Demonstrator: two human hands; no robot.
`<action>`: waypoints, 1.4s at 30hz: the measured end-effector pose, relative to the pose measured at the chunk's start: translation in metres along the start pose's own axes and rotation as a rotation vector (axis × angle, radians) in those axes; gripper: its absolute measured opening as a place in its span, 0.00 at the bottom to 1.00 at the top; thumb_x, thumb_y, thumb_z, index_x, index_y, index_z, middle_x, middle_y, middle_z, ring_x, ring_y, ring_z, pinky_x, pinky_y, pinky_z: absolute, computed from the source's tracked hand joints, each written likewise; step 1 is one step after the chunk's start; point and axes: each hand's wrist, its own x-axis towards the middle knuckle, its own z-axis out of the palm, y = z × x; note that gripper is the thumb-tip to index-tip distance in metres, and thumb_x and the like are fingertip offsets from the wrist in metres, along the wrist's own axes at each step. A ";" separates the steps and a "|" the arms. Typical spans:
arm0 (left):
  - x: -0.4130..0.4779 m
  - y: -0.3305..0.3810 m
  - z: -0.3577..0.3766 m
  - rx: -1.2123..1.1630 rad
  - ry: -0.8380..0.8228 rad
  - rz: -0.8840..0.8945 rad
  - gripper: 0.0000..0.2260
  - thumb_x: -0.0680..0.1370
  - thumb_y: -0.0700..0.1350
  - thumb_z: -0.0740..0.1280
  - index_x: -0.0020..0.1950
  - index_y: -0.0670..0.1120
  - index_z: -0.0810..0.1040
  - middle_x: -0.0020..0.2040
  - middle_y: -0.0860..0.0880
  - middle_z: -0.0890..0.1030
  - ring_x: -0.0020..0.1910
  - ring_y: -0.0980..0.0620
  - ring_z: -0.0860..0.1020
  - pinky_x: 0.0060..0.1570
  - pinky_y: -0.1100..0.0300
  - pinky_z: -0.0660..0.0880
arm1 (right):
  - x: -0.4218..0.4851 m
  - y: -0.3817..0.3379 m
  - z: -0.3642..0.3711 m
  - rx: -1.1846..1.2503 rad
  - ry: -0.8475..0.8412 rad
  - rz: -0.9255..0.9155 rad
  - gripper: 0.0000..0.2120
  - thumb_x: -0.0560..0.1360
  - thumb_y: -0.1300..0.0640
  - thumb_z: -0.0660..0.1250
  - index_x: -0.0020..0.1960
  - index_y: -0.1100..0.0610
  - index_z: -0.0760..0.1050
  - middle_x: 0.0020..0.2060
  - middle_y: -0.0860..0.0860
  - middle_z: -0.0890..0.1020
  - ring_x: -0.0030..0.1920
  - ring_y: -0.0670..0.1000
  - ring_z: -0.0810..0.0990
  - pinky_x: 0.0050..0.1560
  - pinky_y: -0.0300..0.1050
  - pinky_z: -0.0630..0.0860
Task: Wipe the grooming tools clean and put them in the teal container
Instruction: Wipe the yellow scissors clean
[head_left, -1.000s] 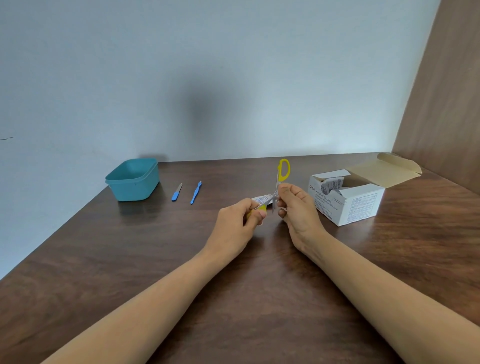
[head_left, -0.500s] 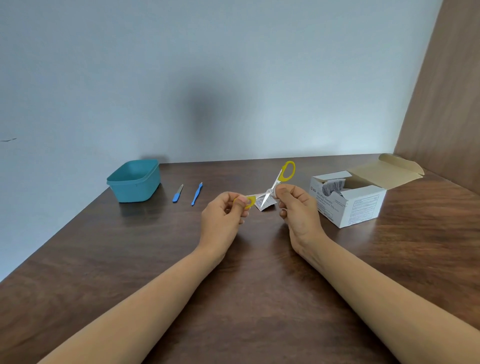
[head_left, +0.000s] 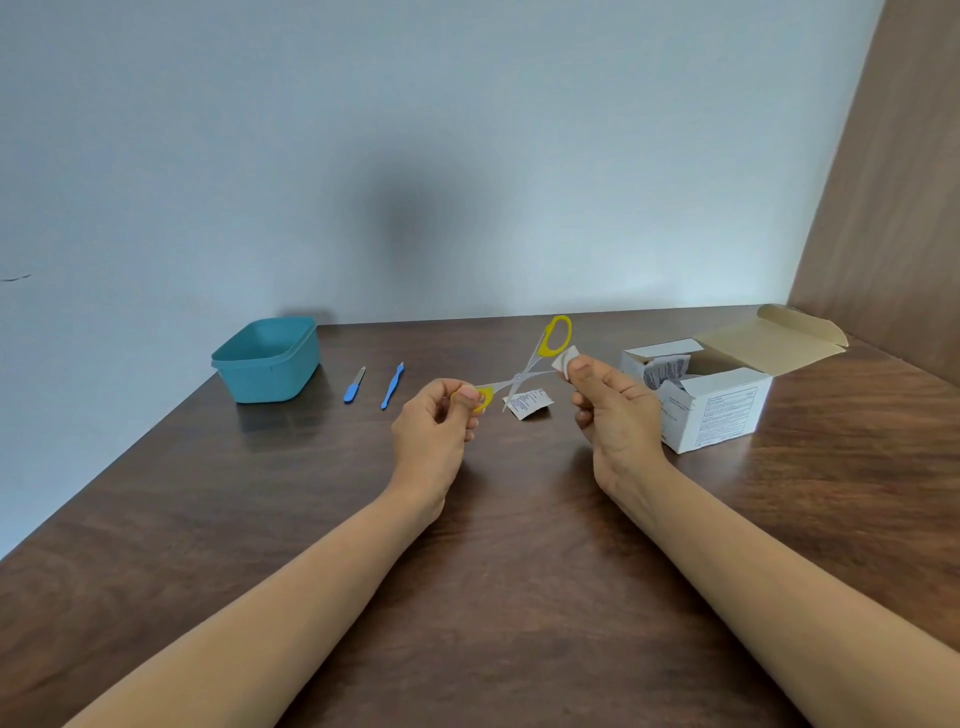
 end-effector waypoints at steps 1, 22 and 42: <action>0.000 0.000 0.000 0.001 -0.005 0.002 0.08 0.80 0.43 0.64 0.42 0.49 0.79 0.35 0.50 0.77 0.32 0.58 0.72 0.39 0.63 0.74 | 0.000 -0.001 -0.001 0.006 -0.010 0.017 0.02 0.73 0.60 0.71 0.45 0.56 0.81 0.39 0.51 0.82 0.29 0.41 0.69 0.27 0.30 0.66; 0.003 0.005 -0.005 0.355 -0.066 0.303 0.08 0.80 0.45 0.64 0.42 0.50 0.79 0.33 0.57 0.80 0.32 0.60 0.73 0.33 0.71 0.66 | -0.004 -0.010 0.004 0.050 -0.171 0.008 0.06 0.75 0.60 0.67 0.42 0.53 0.81 0.34 0.46 0.80 0.31 0.43 0.67 0.29 0.33 0.64; 0.000 0.000 -0.004 0.130 -0.149 0.365 0.09 0.80 0.50 0.62 0.47 0.49 0.79 0.36 0.56 0.80 0.36 0.57 0.75 0.39 0.60 0.73 | -0.009 0.003 0.004 -0.250 -0.366 0.074 0.05 0.72 0.56 0.72 0.41 0.58 0.83 0.30 0.48 0.78 0.29 0.44 0.66 0.31 0.36 0.63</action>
